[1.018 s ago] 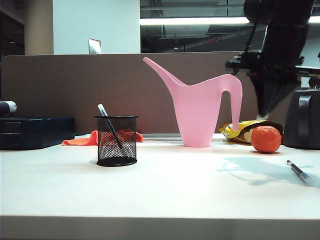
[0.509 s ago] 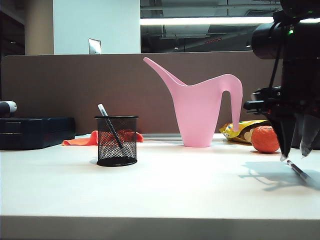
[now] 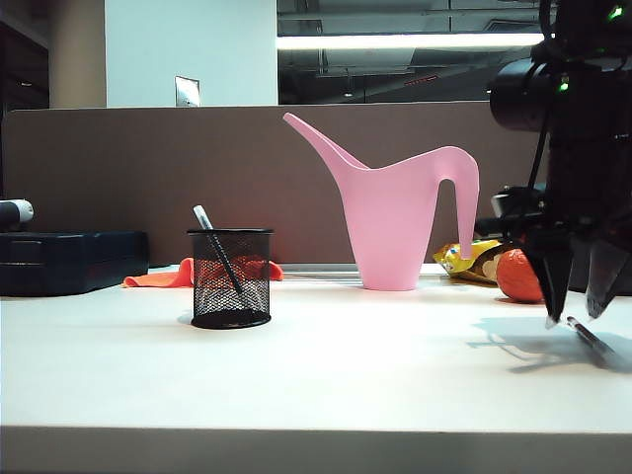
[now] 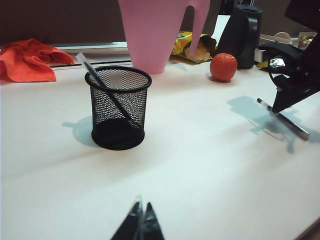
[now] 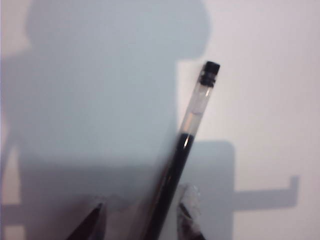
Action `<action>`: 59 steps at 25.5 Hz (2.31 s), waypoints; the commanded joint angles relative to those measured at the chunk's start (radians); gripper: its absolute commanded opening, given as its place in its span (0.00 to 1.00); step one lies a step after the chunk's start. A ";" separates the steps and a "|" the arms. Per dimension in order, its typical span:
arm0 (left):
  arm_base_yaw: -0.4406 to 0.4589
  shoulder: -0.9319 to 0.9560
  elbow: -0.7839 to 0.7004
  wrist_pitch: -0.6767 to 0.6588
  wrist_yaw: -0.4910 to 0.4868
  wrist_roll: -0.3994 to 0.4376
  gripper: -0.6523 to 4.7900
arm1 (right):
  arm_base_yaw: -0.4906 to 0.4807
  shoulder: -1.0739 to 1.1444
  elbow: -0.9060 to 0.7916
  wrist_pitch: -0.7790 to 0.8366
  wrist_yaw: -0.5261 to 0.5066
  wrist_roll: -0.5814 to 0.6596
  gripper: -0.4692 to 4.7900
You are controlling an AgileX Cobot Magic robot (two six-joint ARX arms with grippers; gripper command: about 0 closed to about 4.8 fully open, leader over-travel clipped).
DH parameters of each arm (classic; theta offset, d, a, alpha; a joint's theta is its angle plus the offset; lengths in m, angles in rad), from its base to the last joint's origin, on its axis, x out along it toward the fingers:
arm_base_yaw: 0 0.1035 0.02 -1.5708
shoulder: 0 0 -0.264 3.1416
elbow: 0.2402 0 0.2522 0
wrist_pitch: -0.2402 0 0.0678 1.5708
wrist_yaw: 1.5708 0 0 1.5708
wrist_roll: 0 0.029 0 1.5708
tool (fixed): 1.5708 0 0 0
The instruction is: Pick up a few water-based pens and put them in the pen basket.
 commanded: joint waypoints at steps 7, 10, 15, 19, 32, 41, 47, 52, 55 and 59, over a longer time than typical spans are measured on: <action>0.000 0.001 0.003 0.005 0.006 0.001 0.11 | -0.080 0.021 -0.005 -0.013 -0.014 0.005 0.43; 0.000 0.001 0.002 0.004 0.006 0.001 0.11 | -0.111 0.021 -0.005 -0.007 -0.076 0.005 0.43; 0.000 0.000 0.002 0.003 0.004 0.001 0.11 | -0.121 0.022 -0.005 0.016 -0.115 0.005 0.39; 0.000 0.000 0.002 0.000 0.003 0.001 0.11 | -0.121 0.033 -0.005 0.016 -0.135 0.005 0.36; 0.000 0.000 0.002 -0.002 0.003 0.001 0.11 | -0.121 0.099 -0.004 0.013 -0.200 -0.013 0.07; 0.000 0.000 0.002 -0.002 0.003 0.001 0.11 | -0.093 0.051 -0.002 0.188 -0.517 -0.051 0.07; 0.000 0.000 0.002 -0.002 0.004 0.001 0.11 | -0.069 -0.003 0.001 0.415 -0.632 -0.024 0.07; 0.000 0.000 0.002 -0.002 0.004 0.001 0.11 | -0.014 -0.007 0.002 0.712 -0.697 0.024 0.07; 0.000 0.001 0.002 -0.002 0.004 0.001 0.11 | 0.030 -0.006 0.003 0.907 -0.694 0.056 0.07; 0.000 0.001 0.002 -0.002 0.004 0.001 0.11 | 0.088 -0.005 0.004 1.134 -0.642 0.070 0.07</action>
